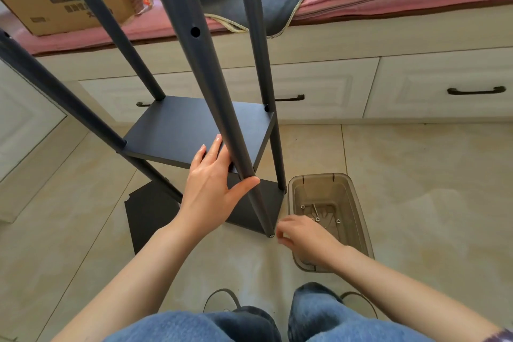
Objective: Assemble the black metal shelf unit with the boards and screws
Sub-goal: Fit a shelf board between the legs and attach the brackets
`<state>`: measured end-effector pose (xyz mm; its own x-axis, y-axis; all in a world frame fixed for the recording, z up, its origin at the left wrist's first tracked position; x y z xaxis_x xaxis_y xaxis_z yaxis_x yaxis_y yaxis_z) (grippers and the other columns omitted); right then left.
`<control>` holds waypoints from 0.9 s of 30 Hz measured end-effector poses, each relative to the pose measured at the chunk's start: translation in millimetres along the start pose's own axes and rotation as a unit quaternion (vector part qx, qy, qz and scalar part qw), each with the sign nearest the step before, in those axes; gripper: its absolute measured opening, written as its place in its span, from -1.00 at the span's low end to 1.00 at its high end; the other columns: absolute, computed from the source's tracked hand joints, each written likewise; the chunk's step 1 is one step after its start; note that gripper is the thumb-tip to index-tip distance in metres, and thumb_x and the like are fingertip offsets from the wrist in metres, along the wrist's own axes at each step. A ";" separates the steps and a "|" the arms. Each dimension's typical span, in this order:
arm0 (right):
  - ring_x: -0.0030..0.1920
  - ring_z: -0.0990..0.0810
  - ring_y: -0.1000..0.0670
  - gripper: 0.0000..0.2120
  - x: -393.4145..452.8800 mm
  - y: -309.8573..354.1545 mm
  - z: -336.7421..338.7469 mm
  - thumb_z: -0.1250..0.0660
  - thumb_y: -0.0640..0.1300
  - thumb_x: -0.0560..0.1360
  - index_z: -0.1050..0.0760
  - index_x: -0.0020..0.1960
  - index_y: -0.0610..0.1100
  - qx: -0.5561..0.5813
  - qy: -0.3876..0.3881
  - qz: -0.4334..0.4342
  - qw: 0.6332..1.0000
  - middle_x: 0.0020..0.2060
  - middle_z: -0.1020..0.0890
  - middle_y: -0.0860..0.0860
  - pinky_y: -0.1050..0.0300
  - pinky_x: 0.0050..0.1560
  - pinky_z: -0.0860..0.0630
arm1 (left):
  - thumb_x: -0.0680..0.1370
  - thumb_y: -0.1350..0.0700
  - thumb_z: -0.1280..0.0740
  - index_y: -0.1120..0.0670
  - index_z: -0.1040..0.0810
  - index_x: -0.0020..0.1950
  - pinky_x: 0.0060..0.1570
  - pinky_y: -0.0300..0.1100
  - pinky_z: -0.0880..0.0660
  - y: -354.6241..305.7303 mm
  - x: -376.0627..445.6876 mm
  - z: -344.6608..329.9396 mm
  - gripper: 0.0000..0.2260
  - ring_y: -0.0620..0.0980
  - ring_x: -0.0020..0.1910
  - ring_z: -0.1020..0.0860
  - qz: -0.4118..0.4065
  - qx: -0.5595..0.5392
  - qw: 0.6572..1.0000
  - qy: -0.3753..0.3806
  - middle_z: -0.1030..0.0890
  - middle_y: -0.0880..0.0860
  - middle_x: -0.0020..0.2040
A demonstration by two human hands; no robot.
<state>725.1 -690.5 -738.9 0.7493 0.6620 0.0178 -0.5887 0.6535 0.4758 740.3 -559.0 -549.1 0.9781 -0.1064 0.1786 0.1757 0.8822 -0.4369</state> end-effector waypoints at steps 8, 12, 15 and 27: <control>0.28 -0.46 -0.04 -0.80 -13.7 -14.0 -13.3 -0.16 -0.05 0.65 -0.48 0.17 -0.11 -0.133 0.003 0.034 0.991 0.20 -0.57 -0.04 0.12 0.43 -0.21 | 0.42 -0.31 -0.19 0.00 -0.21 0.60 0.49 -0.19 0.21 -3.0 2.1 0.1 -0.20 0.08 0.52 -0.33 0.026 -0.022 0.999 0.020 -0.44 0.07 0.50; 0.22 -0.46 -0.01 -0.79 -26.8 -30.3 1.6 -0.15 -0.06 0.65 -0.49 0.17 -0.12 -0.130 0.002 0.015 0.991 0.16 -0.57 -0.03 0.19 0.31 -0.27 | 0.41 -0.32 -0.19 -0.01 -0.19 0.61 0.51 -0.15 0.20 -4.7 3.7 -1.3 -0.19 0.08 0.56 -0.28 0.031 -0.026 0.999 0.022 -0.44 0.08 0.49; 0.16 -0.45 -0.02 -0.81 -39.1 -42.8 11.8 -0.14 -0.08 0.66 -0.47 0.12 -0.14 -0.141 0.014 0.003 0.990 0.10 -0.56 -0.03 0.22 0.22 -0.27 | 0.43 -0.30 -0.22 -0.04 -0.19 0.60 0.56 -0.03 0.15 -4.9 5.5 -3.3 -0.22 0.14 0.57 -0.25 0.043 -0.024 0.998 0.025 -0.41 0.11 0.51; 0.01 -0.52 0.05 -0.83 -68.7 -63.2 82.1 -0.20 -0.02 0.64 -0.46 0.10 -0.10 -0.023 -0.032 -0.138 0.990 0.03 -0.56 0.00 0.19 -0.01 -0.46 | 0.50 -0.04 -0.47 -0.03 -0.41 0.47 0.47 -0.11 0.16 -32.7 -0.3 5.1 -0.44 0.08 0.53 -0.33 0.041 -0.098 0.994 -0.013 -0.62 -0.01 0.30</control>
<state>735.7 -807.4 -698.0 0.9002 0.4325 -0.0515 -0.3710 0.8234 0.4294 733.7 -585.5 -530.4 0.9875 -0.0235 0.1561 0.1156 0.7807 -0.6141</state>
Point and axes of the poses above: each hand's wrist, its own x-axis towards the middle knuckle, its own z-axis out of the back of the hand, y = z × x, the point moved 9 cm from there along x, towards the middle knuckle
